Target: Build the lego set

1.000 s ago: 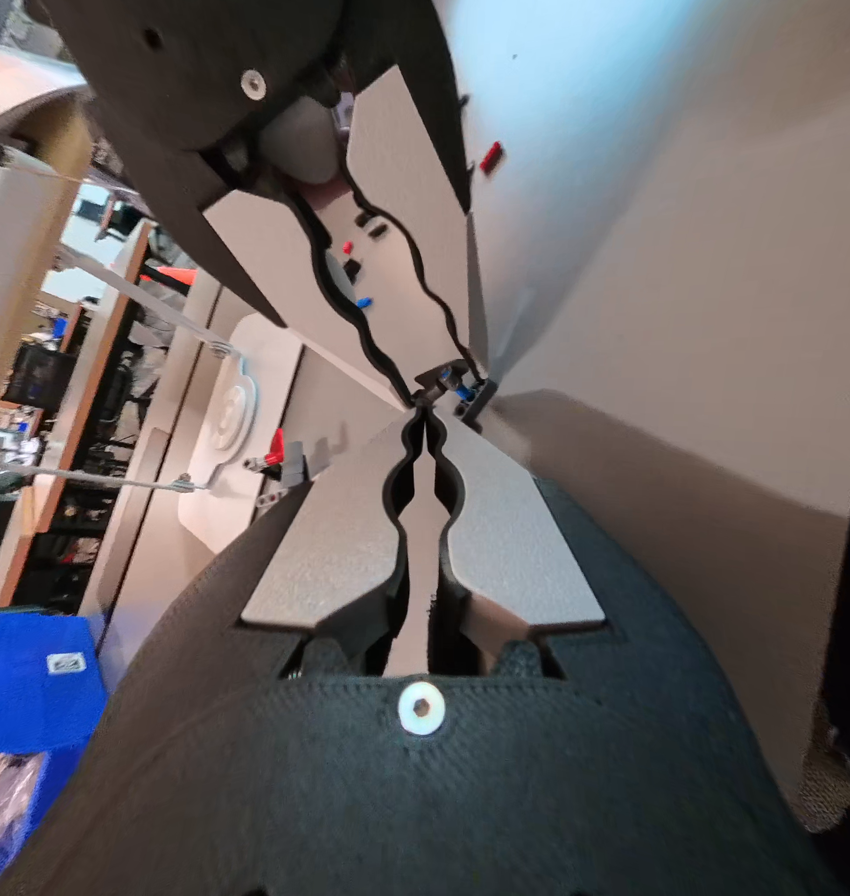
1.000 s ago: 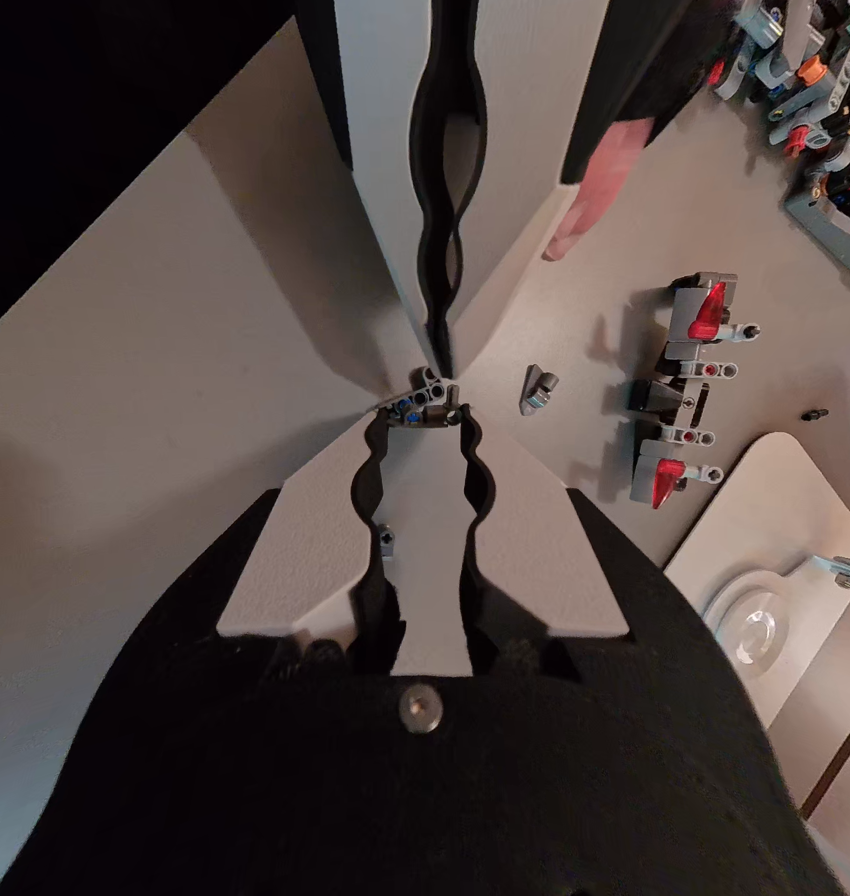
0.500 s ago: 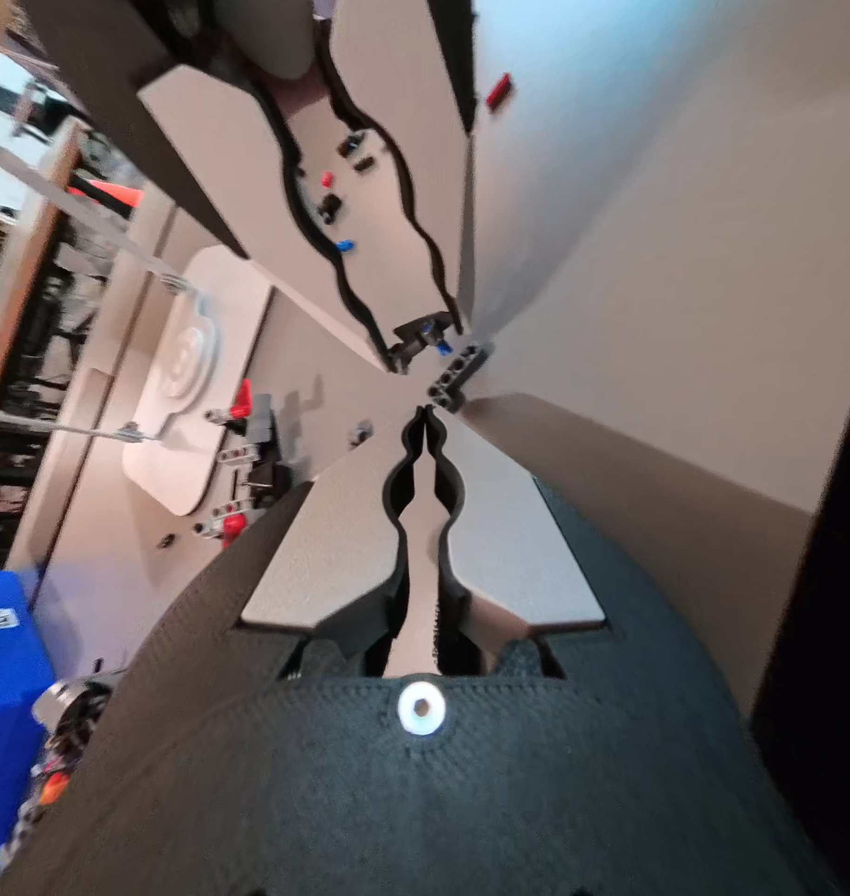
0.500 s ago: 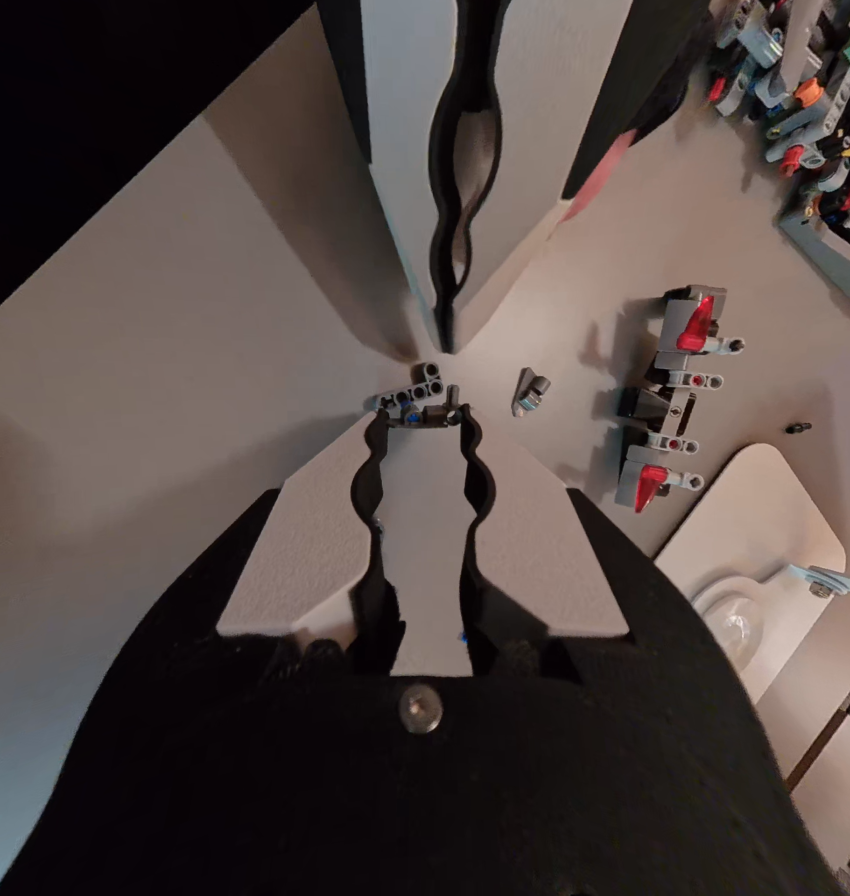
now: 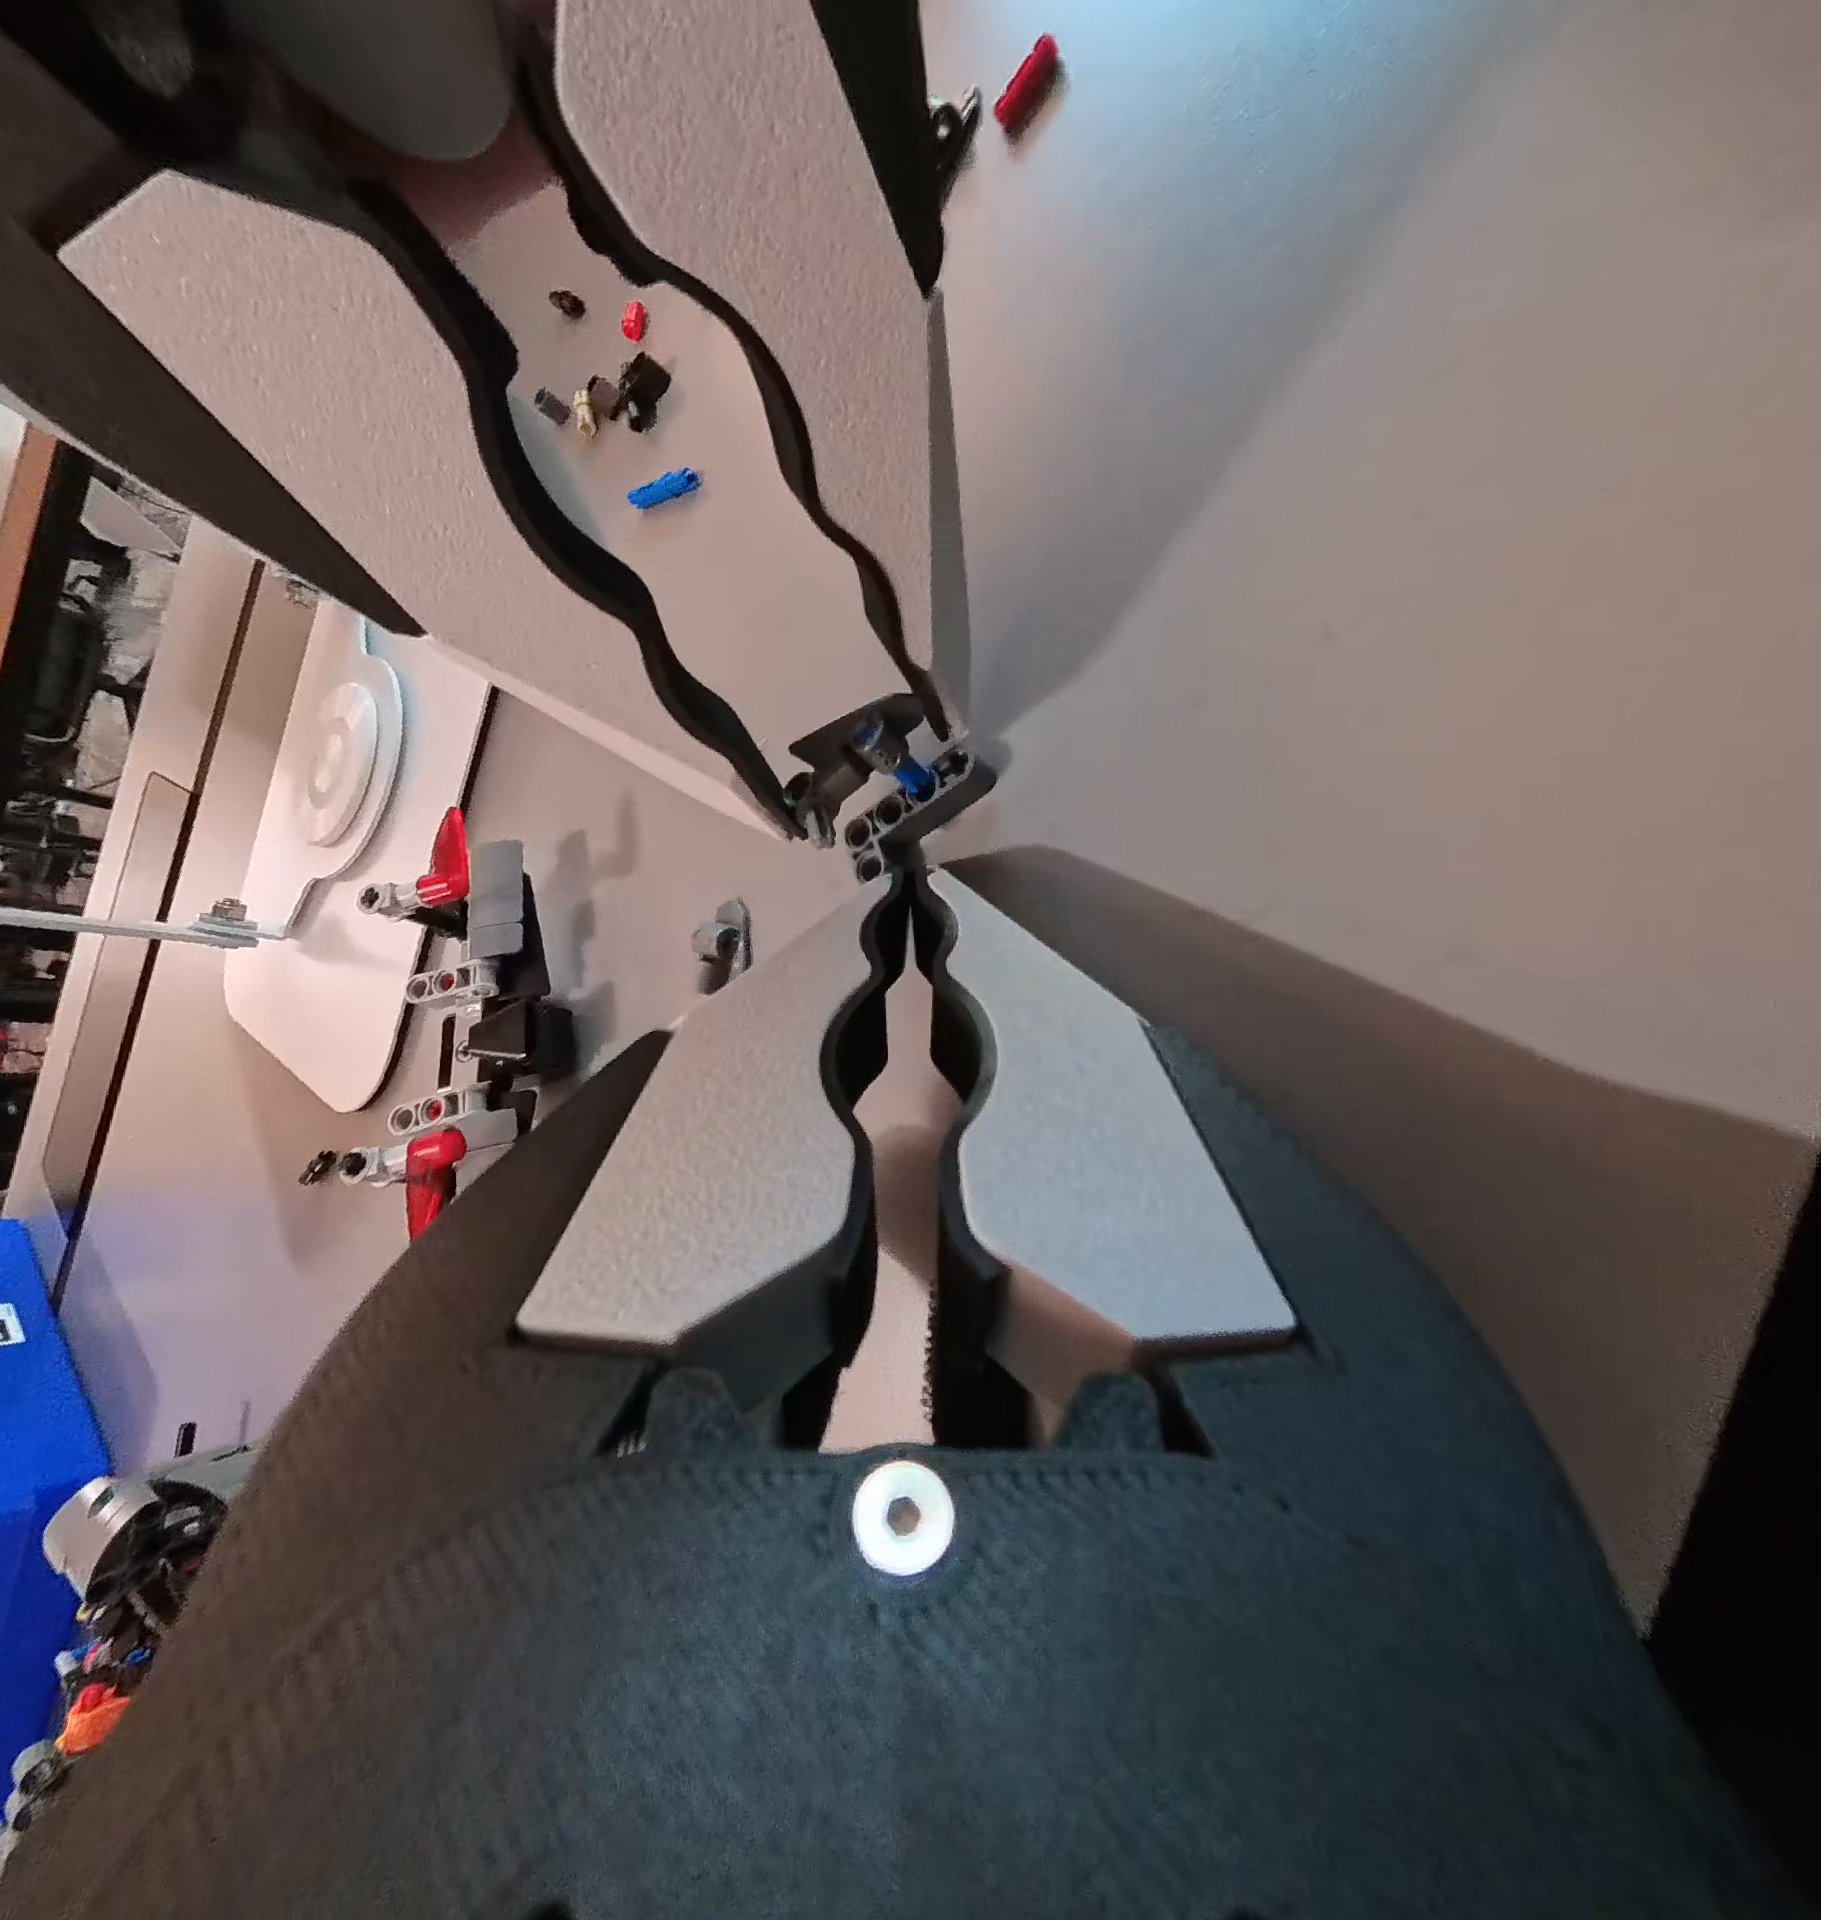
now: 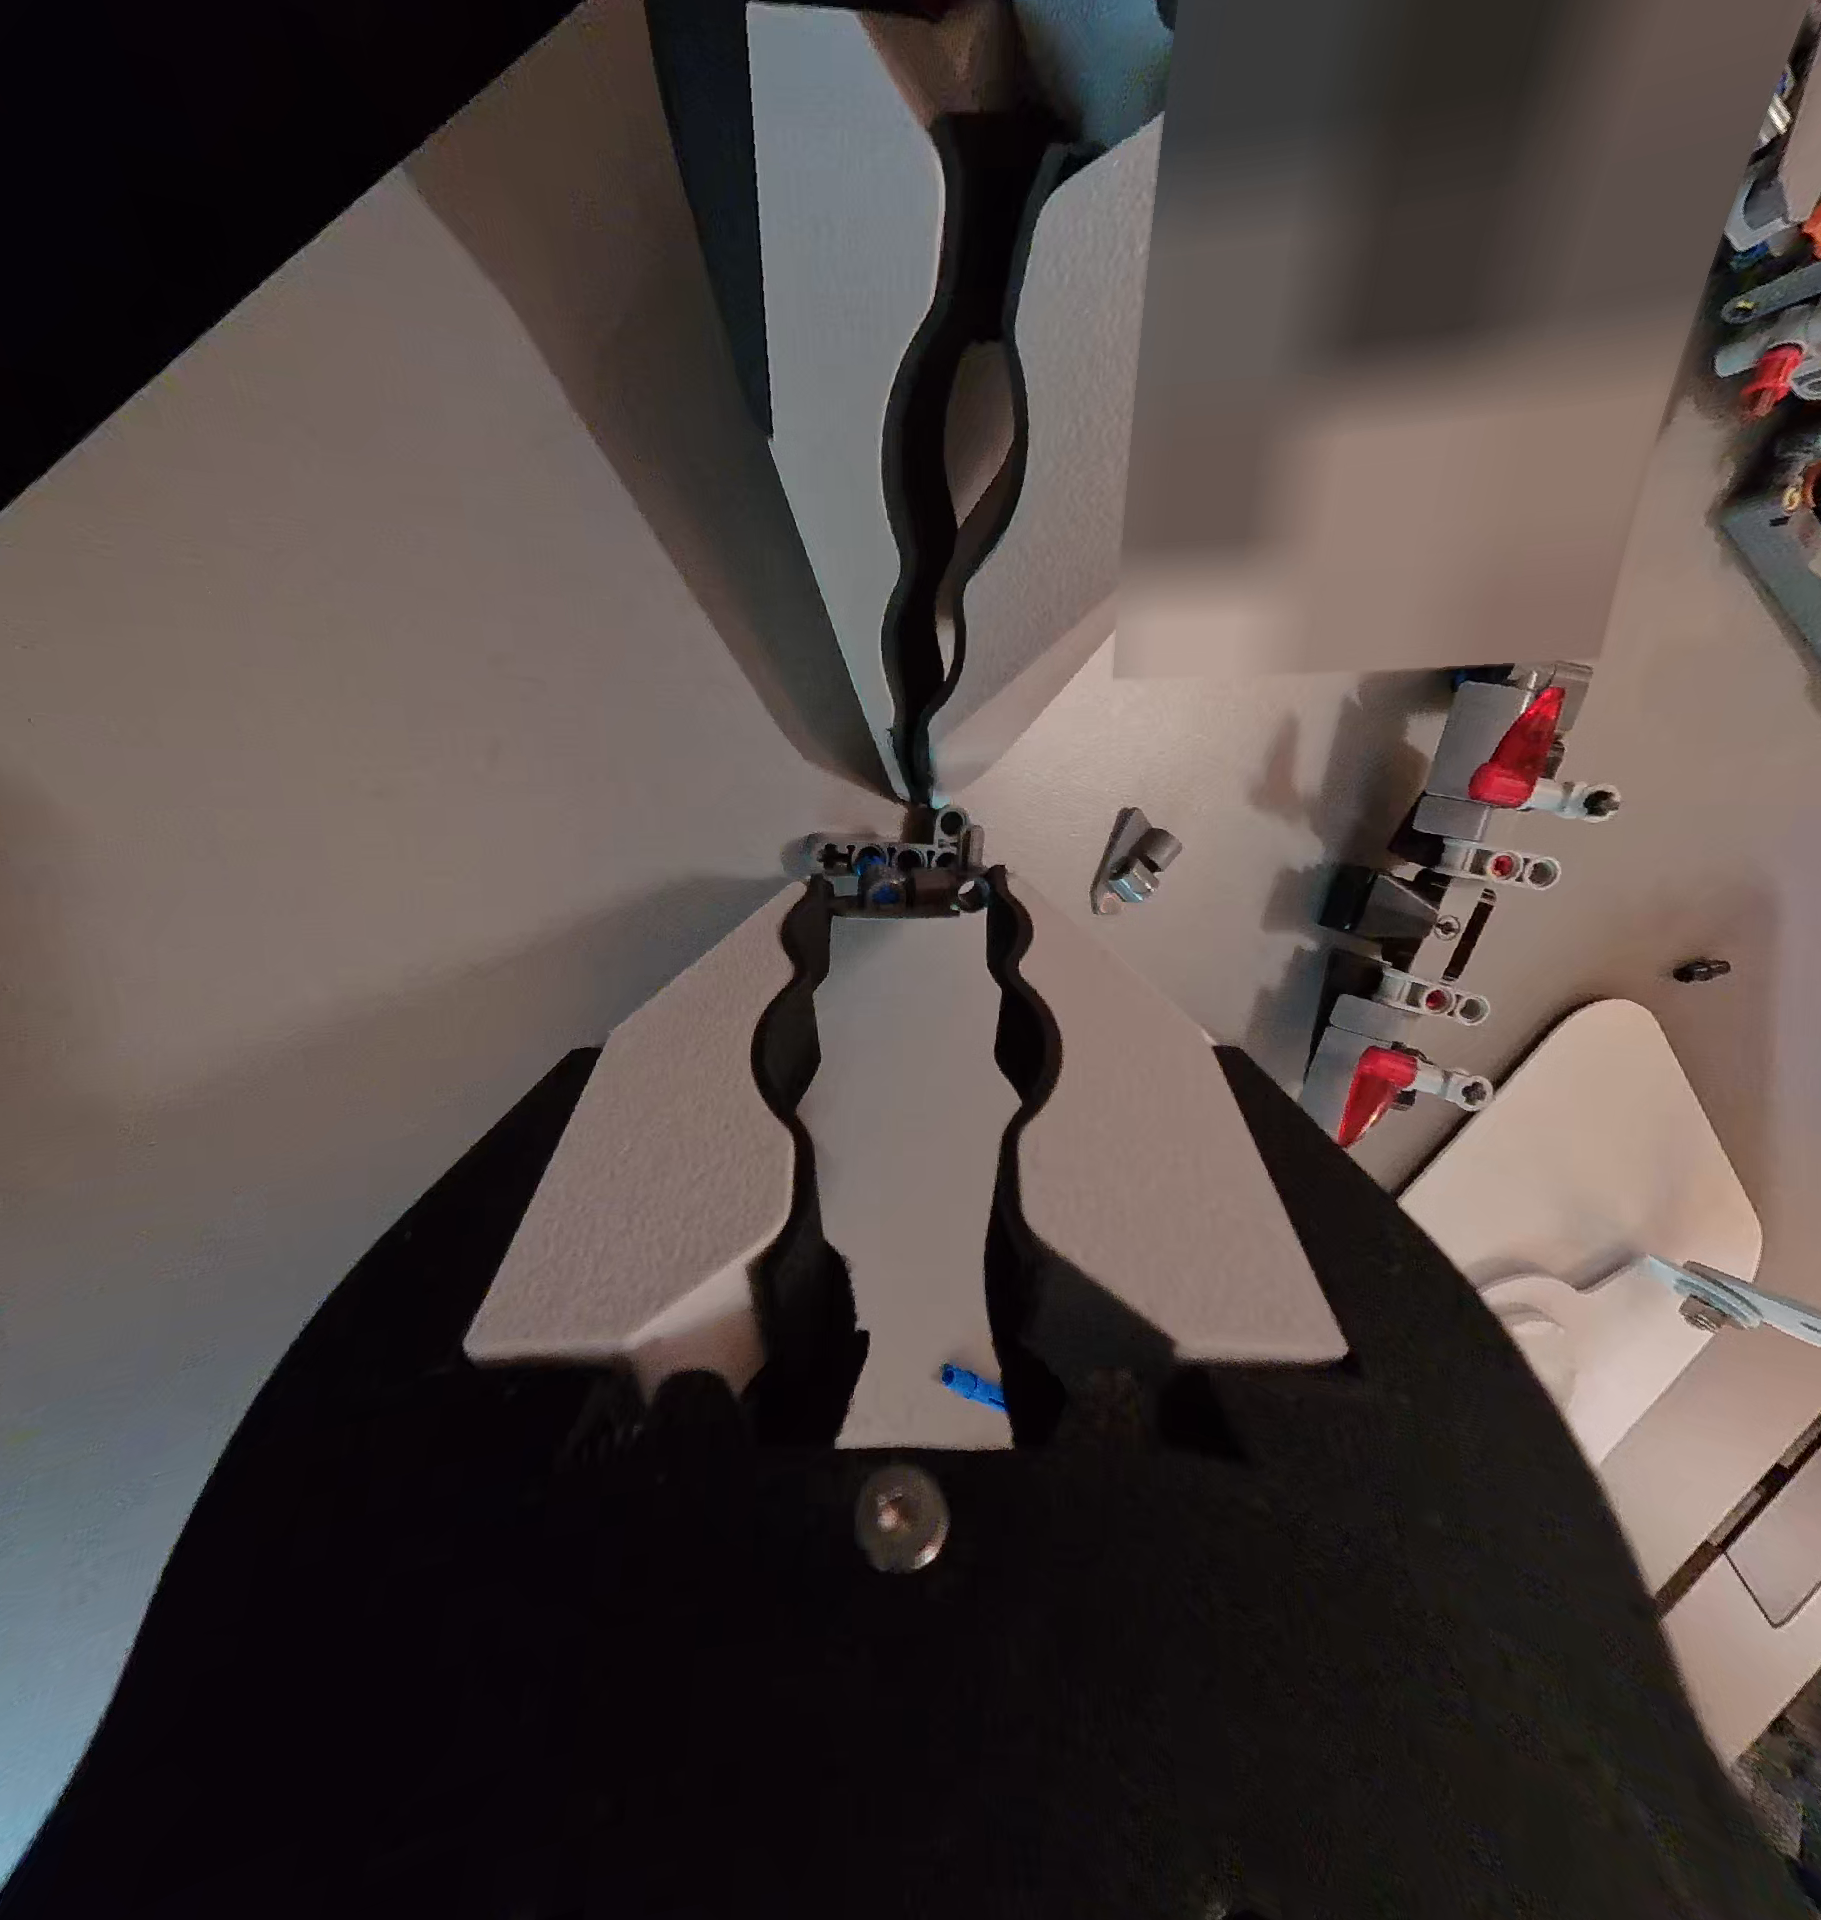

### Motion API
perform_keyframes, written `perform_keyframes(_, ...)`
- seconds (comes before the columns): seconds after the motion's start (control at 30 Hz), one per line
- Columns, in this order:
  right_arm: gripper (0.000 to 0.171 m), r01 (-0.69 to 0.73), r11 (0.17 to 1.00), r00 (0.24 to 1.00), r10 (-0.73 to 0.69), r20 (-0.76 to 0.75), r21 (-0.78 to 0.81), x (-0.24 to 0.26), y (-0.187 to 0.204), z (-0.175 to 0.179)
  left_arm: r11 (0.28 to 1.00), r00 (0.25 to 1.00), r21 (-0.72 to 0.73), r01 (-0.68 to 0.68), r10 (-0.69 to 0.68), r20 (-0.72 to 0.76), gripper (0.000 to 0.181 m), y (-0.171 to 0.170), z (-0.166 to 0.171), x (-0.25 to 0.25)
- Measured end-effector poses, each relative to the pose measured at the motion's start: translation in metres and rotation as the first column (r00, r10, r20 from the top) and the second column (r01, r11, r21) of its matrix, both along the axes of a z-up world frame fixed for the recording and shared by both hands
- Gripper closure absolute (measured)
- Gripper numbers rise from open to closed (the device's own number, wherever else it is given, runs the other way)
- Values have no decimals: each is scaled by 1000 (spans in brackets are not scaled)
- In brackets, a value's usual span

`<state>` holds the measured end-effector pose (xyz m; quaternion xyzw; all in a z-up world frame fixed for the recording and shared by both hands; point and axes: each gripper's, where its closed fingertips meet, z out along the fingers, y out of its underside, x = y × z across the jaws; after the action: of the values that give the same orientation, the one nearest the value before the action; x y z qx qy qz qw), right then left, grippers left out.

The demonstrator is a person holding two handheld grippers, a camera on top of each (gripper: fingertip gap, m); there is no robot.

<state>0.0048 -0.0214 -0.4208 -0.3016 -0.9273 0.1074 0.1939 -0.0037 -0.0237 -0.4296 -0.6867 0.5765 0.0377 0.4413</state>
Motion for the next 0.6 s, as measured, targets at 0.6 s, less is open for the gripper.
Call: perform_keyframes(0.6, 143, 52, 999, 998, -51, 21, -14, -6, 0, 0, 999, 1000, 49, 20, -21, 9, 181, -2, 2, 2)
